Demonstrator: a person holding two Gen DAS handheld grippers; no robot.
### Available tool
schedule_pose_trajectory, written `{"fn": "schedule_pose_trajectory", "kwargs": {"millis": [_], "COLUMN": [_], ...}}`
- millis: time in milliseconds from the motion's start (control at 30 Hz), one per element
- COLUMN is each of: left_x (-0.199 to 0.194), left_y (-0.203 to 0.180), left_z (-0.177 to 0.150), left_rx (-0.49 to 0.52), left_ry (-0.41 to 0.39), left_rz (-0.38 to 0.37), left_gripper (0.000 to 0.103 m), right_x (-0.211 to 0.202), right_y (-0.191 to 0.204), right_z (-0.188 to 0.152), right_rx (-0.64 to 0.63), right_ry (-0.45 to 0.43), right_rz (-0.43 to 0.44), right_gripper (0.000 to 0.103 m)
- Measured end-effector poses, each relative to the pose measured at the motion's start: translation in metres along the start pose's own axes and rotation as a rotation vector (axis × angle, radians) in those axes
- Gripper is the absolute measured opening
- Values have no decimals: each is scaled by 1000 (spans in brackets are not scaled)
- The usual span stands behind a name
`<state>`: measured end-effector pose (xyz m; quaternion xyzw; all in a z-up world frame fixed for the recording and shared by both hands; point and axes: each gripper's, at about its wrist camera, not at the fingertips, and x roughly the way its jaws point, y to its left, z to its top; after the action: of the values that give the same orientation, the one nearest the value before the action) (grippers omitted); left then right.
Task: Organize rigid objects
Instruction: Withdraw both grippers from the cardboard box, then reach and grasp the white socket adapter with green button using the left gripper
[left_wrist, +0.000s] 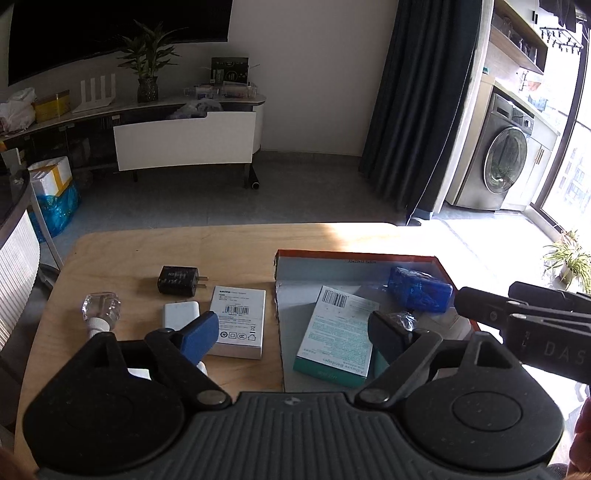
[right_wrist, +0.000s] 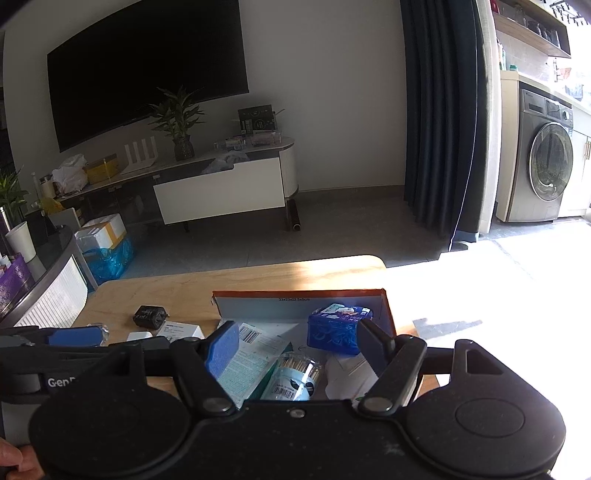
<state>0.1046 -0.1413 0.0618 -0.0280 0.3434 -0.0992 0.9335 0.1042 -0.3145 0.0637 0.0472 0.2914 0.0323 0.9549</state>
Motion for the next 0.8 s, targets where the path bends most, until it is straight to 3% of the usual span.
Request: {"fn": "schedule_pose_trajectory", "kwargs": {"millis": [800], "left_x": [-19], "left_y": [88], "left_z": [-32], "left_rx": [-142], "left_ry": [8], "left_rz": [118], "left_gripper": [92], "right_x": [18], "right_y": [79], "right_z": [-24], "right_rx": [-102], "right_ry": [84], "right_rz": [130], "right_gripper": [86]}}
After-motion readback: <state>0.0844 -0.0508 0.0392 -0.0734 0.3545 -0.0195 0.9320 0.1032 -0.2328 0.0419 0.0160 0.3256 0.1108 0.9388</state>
